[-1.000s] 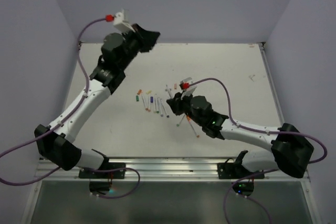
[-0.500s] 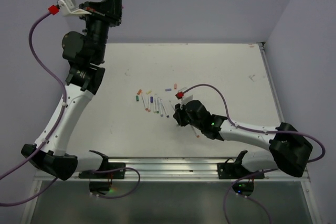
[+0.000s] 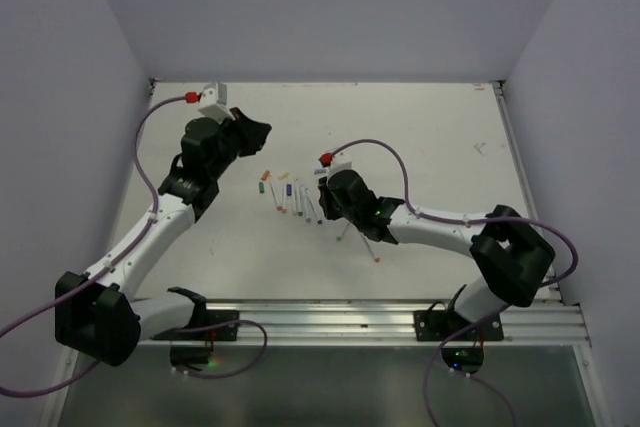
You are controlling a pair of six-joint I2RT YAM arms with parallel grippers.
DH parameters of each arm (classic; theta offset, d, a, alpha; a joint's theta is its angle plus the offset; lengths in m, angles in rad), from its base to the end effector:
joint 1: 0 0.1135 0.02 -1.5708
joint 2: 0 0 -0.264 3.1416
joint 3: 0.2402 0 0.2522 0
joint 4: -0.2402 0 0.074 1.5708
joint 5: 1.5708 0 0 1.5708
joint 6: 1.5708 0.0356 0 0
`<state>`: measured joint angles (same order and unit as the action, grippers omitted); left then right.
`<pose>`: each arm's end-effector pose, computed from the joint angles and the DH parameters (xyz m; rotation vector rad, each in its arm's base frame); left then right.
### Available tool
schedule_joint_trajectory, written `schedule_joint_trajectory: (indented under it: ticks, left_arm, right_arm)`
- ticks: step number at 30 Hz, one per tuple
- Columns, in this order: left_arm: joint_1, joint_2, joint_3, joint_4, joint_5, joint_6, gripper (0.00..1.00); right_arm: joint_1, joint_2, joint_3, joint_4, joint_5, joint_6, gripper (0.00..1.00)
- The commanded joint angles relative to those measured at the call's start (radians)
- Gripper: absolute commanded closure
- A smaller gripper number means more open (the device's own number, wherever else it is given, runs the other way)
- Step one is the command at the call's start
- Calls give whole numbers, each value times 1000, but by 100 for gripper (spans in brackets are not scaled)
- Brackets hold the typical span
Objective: Open the pen caps
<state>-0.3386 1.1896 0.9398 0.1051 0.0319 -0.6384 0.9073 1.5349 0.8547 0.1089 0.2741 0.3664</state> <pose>0.2660 -0.0949 0.3403 -0.2407 1.7575 -0.7449 0.2107 0.2539 0.2114 -0.4178 2.1121 0.4590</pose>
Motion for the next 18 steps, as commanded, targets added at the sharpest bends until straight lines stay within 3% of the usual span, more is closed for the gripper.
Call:
schedule_joint_trajectory:
  ticks: [1,5,18]
  left_arm:
    - [9,-70,-87,-7,92,11,100]
    - [9,-94,-217,13,137,-14,100]
    - [9,-45,-294,31,120,-1,100]
  right_arm:
    - [-33,60,63,-21,54,71,100]
    - [-57,142,102,-12,31,97,95]
    - [-65,261,90,49,-21,155,73]
